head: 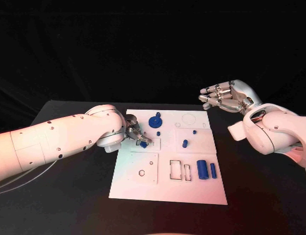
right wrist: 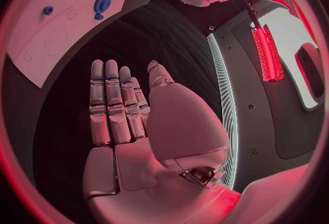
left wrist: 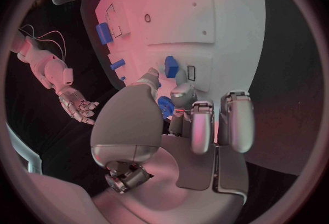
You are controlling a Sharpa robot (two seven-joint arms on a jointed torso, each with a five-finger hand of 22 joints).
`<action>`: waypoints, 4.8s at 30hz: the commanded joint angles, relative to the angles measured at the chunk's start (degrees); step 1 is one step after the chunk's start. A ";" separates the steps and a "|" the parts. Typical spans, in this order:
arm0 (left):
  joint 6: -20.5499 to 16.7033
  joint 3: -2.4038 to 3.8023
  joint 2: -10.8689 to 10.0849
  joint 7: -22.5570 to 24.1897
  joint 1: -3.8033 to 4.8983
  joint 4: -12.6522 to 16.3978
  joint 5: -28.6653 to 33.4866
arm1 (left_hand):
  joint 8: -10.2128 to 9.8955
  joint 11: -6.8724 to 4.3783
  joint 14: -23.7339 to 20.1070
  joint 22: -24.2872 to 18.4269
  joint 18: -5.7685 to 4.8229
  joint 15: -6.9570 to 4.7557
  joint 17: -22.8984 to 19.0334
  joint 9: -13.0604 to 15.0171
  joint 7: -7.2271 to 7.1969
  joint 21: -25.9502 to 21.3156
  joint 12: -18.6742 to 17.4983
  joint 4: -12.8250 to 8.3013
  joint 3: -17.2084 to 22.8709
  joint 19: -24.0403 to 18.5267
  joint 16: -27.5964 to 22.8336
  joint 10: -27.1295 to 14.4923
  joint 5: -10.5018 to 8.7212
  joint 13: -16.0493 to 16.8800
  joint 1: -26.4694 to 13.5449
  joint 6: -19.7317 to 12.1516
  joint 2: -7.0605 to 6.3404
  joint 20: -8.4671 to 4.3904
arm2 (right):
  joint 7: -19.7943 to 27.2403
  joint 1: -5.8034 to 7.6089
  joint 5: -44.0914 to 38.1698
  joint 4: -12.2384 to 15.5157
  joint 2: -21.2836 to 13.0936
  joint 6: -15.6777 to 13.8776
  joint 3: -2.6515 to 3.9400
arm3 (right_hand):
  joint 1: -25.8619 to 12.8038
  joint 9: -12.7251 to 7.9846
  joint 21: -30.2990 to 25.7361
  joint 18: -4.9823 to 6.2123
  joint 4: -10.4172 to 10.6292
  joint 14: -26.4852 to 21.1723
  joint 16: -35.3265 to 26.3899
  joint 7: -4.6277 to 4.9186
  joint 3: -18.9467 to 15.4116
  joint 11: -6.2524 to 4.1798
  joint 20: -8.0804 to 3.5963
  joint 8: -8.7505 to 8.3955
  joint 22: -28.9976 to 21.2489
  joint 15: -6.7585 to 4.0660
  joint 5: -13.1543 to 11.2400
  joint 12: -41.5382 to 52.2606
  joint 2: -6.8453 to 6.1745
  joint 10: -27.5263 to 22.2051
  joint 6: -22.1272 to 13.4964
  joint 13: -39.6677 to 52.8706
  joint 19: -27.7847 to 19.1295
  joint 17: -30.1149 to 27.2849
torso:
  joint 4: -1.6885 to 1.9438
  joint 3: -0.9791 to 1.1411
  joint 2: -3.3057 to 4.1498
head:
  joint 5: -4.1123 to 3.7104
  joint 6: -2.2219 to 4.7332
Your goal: Assemble the parts on the task board
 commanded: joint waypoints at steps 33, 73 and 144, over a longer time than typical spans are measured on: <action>0.97 0.05 -0.69 0.34 -0.01 0.07 6.12 | -1.00 -0.29 5.95 5.41 -0.77 -0.15 15.06 -0.32 -0.09 0.12 -1.26 -0.17 3.87 0.27 0.18 -0.71 0.37 -0.86 9.44 0.63 1.92 -0.13 | -0.02 -0.31 -0.17 -0.32 0.12 0.77 0.01 | -0.36 -0.03 -0.46 0.66 -0.34 -0.73 -0.11 0.01 -0.09 0.13 0.15 -0.17 -0.33 -0.01 0.14 -0.23 0.20 -0.32 -0.45 -0.14 -0.47 -0.22 | -0.08 0.04 0.02 | 0.03 -0.19; -7.36 0.08 -0.80 1.70 -0.01 0.14 9.21 | 1.28 -0.77 5.95 6.06 -0.88 -0.57 15.06 2.40 -0.55 0.35 -0.33 -2.11 20.42 0.56 0.18 1.00 0.37 -0.04 17.34 -0.54 0.40 -0.49 | 0.24 -0.47 0.11 -0.54 0.09 0.54 0.01 | -0.38 -0.02 -0.49 0.68 -0.36 -0.74 -0.09 0.02 -0.06 0.14 0.16 -0.16 -0.40 0.00 0.28 -0.21 0.29 -0.32 -0.46 -0.16 -0.45 -0.26 | -0.01 0.06 0.04 | -0.02 -0.01; -4.30 0.07 1.34 -1.78 -0.53 0.57 -4.32 | 3.40 -1.29 5.95 6.32 -0.92 -1.00 15.06 4.13 -1.22 0.43 -1.43 -0.17 22.04 0.78 0.18 1.00 0.33 -1.62 11.62 -0.07 -3.48 -0.77 | 0.55 -0.52 0.34 -0.56 0.23 1.05 0.01 | -0.61 -0.02 -0.58 0.68 -0.34 -0.82 -0.08 0.08 -0.16 0.20 0.21 -0.16 -0.58 0.05 0.31 -0.21 0.27 -0.41 -0.54 -0.20 -0.46 -0.36 | -0.05 0.01 0.02 | 0.11 -0.10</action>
